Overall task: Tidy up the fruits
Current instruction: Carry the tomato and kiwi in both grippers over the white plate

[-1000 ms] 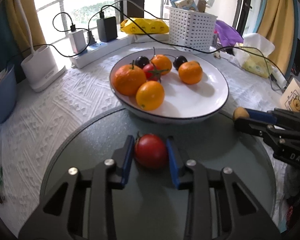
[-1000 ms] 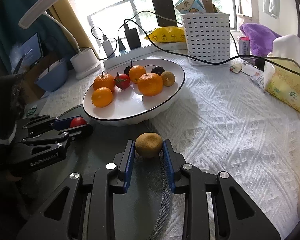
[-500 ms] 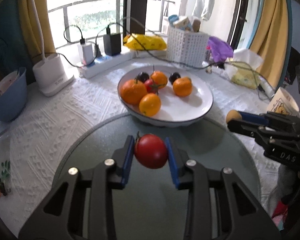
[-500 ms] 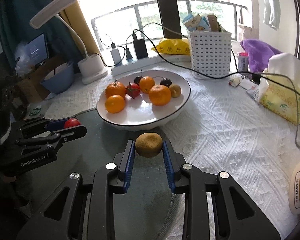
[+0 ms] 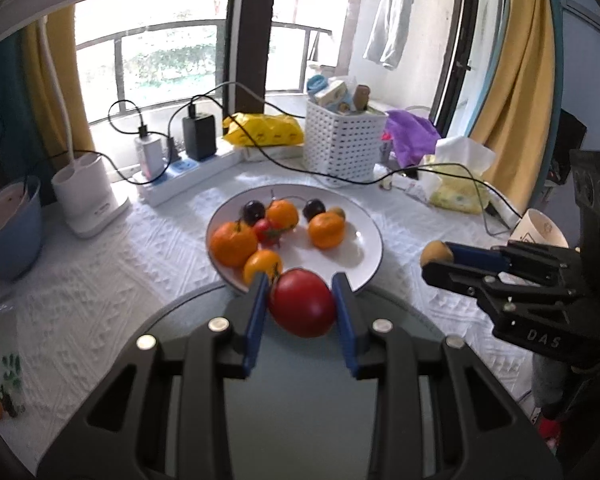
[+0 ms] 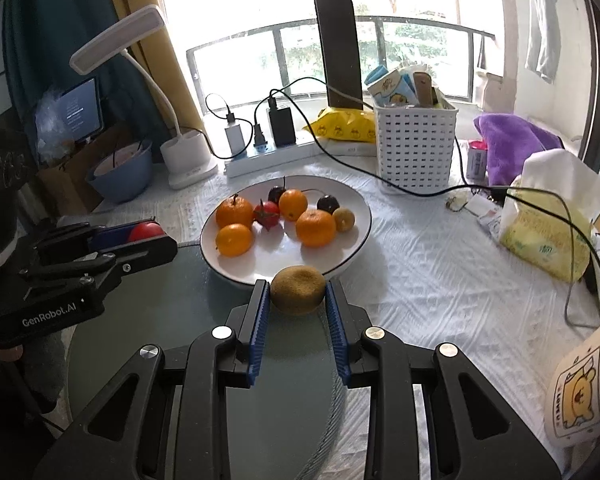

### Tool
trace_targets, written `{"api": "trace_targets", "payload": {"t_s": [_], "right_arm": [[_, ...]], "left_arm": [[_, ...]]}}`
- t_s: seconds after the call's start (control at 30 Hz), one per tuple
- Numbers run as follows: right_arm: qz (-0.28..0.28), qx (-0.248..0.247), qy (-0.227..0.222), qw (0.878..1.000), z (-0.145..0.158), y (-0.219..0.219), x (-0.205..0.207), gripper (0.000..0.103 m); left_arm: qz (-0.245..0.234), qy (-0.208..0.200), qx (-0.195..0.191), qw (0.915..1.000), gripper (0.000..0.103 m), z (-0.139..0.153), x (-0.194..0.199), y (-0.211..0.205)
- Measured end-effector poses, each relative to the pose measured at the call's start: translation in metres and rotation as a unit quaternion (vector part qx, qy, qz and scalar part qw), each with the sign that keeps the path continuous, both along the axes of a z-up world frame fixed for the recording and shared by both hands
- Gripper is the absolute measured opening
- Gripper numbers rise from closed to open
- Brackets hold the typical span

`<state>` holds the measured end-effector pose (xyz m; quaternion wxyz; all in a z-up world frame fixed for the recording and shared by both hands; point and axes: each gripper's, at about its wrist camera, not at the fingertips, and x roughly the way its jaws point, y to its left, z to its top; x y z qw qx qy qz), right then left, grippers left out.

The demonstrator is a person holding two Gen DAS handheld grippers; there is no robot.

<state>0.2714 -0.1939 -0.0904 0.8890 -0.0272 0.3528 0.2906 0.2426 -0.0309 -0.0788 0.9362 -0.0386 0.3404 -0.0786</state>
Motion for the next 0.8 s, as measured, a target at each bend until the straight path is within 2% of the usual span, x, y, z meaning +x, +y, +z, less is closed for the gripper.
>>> {"api": "trace_targets", "payload": {"t_s": [0.53, 0.8], "right_arm": [[-0.001, -0.01, 0.024, 1.0, -0.015, 0.008, 0.041, 0.03], [0.01, -0.014, 0.033, 0.999, -0.023, 0.023, 0.06, 0.03]], "left_arm": [[-0.032, 0.034, -0.015, 0.9988, 0.034, -0.026, 0.055, -0.015], [-0.035, 0.056, -0.016, 0.9977, 0.034, -0.036, 0.07, -0.014]]}}
